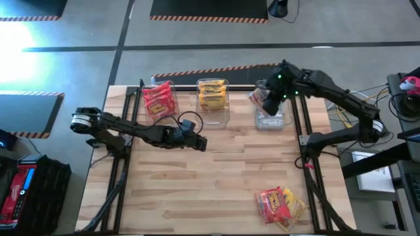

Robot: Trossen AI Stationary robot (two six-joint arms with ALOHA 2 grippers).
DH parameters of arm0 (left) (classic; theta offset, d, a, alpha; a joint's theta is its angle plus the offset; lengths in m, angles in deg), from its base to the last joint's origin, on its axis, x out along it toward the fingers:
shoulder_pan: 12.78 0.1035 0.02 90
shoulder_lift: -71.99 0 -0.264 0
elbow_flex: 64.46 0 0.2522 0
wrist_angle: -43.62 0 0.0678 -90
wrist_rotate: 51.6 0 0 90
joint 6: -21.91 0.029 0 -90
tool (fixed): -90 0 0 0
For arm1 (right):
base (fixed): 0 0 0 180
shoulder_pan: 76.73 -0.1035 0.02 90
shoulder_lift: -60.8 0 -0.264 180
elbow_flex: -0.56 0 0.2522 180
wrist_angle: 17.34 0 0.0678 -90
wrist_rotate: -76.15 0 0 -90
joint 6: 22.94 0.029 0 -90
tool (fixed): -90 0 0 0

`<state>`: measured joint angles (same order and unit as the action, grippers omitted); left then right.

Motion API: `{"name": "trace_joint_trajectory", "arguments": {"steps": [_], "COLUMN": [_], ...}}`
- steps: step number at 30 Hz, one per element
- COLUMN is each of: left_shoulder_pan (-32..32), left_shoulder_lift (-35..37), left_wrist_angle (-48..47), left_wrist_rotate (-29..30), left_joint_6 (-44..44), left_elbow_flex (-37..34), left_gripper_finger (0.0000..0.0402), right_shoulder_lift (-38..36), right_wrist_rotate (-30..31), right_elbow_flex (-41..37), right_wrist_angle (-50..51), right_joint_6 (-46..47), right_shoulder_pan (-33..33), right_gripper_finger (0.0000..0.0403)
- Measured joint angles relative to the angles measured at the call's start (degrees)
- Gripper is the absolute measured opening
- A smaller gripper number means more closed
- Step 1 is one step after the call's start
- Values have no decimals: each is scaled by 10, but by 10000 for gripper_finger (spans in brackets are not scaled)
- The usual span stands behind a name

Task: Sort Maruchan noodles
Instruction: Put the blue noodle pack into the right transparent bin

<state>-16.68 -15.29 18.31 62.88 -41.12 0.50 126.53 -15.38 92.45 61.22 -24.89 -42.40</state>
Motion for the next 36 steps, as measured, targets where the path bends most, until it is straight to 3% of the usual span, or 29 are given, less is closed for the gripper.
{"name": "trace_joint_trajectory", "arguments": {"steps": [11, 17, 25, 36], "left_shoulder_pan": [0, 3, 4, 4], "left_shoulder_lift": [-12, -17, -21, -21], "left_wrist_angle": [1, -1, 0, 0], "left_wrist_rotate": [6, 5, 5, 0], "left_joint_6": [-1, 9, 14, 15], "left_elbow_flex": [1, 0, 0, 0], "left_gripper_finger": [118, 118, 118, 118], "right_shoulder_lift": [1, 1, 2, 2], "right_wrist_rotate": [3, 0, -10, -12], "right_elbow_flex": [-87, -153, -238, -250], "right_wrist_angle": [4, -46, -113, -159], "right_joint_6": [-65, -101, -141, -145], "right_shoulder_pan": [124, 175, 193, 193], "right_gripper_finger": [111, 111, 111, 113]}}
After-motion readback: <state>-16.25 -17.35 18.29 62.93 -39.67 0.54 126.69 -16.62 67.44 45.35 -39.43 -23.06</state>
